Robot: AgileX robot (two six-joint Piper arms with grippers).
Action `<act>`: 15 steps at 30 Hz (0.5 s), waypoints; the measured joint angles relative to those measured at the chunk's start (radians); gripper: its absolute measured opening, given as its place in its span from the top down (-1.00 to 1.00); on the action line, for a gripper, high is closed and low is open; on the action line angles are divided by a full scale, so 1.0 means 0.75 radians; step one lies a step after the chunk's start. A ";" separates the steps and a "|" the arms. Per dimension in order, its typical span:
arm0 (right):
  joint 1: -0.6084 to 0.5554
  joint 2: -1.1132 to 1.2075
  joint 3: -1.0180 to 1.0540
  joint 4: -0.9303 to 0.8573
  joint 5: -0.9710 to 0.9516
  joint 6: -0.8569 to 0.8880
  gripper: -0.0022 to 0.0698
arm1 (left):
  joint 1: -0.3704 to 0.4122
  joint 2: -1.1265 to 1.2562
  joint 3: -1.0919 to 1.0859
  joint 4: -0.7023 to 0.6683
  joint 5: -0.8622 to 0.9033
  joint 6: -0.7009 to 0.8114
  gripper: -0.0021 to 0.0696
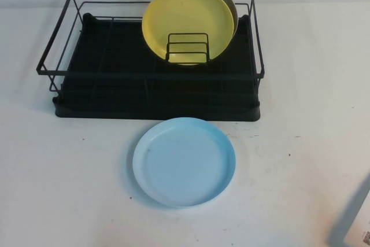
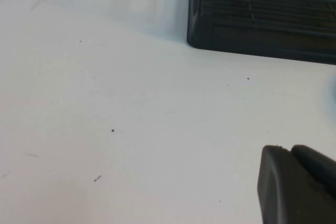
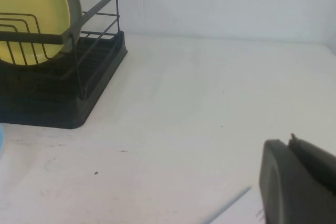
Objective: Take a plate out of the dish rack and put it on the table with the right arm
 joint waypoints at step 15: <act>-0.001 0.000 0.053 -0.051 0.185 0.092 0.99 | 0.000 0.000 0.000 0.000 0.000 0.000 0.95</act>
